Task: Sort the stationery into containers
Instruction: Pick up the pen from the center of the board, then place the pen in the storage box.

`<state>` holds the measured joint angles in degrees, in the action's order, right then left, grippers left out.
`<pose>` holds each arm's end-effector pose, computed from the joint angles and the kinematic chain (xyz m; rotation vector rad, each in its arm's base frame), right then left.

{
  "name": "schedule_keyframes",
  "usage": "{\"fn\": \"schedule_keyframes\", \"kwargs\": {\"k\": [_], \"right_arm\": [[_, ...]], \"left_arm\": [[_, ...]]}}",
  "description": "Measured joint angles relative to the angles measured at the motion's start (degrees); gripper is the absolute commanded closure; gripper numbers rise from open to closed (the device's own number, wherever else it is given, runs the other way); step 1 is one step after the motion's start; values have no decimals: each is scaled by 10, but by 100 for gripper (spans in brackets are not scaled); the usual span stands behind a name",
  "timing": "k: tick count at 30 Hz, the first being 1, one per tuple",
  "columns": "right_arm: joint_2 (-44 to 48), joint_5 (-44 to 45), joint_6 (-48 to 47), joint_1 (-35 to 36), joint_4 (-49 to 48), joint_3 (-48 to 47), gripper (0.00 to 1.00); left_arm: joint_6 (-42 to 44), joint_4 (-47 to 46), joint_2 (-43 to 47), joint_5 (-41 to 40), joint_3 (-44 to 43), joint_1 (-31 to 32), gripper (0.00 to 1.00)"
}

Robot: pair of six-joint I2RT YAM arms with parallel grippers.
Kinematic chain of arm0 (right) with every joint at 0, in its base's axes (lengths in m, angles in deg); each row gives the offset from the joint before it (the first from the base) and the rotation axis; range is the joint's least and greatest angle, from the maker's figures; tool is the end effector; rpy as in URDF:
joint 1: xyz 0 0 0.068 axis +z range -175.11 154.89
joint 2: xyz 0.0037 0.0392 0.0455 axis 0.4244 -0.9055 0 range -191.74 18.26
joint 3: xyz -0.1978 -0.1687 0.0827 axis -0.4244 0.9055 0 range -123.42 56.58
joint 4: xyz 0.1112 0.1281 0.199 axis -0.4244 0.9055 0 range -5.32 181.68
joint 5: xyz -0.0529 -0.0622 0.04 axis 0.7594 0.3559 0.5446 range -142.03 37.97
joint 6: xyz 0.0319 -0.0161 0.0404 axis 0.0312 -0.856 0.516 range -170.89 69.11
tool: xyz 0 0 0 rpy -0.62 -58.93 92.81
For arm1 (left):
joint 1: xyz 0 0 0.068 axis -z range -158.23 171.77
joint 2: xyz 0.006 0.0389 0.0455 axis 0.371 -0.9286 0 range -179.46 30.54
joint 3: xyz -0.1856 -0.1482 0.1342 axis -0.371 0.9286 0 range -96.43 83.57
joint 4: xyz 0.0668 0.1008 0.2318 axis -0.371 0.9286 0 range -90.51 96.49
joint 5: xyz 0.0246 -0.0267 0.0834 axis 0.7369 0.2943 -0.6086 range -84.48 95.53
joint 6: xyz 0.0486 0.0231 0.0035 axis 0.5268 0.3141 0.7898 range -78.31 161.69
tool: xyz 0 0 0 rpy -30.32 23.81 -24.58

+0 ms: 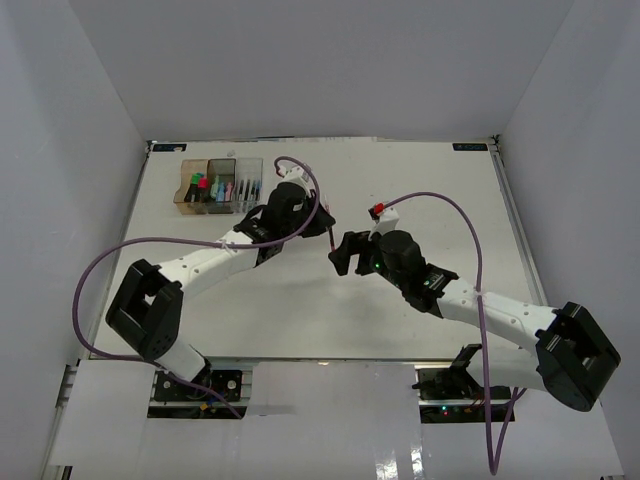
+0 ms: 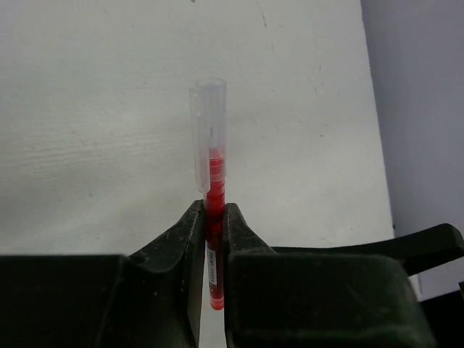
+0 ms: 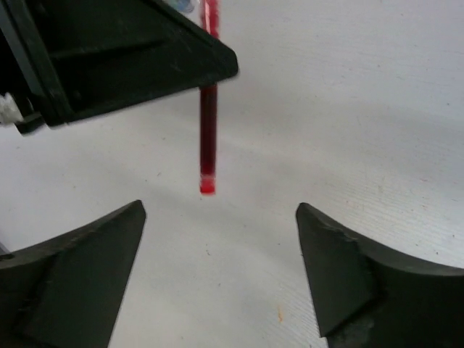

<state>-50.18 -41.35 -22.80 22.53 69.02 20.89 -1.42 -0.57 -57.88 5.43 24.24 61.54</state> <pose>0.1839 0.1919 0.2449 -0.1959 1.9206 0.7312 0.2706 -0.2250 0.2575 -0.0654 2.1990 -0.8556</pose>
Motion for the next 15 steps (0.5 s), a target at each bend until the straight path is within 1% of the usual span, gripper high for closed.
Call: {"fn": "schedule_keyframes", "kwargs": {"k": [1, 3, 5, 6, 7, 10, 15], "right_arm": [[0, 5, -3, -1, 4, 0, 2], [1, 16, -17, -4, 19, 0, 6], [5, 28, -30, -9, 40, 0, 7], [9, 35, -37, -12, 52, 0, 8], [14, 42, -45, -14, 62, 0, 8], [39, 60, -66, -18, 79, 10, 8], [74, 70, -87, -18, 97, 49, 9]], "left_arm": [[19, 10, -4, -8, -12, -7, 91], [62, 35, -16, -21, -40, -30, 89], [108, 64, -34, -30, -77, -69, 87], [137, 81, -47, -36, -100, -94, 85], [163, 96, -61, -43, -123, -118, 85], [250, 140, -125, -67, -214, -188, 83], [350, 204, -234, -89, -339, -262, 80]]}}
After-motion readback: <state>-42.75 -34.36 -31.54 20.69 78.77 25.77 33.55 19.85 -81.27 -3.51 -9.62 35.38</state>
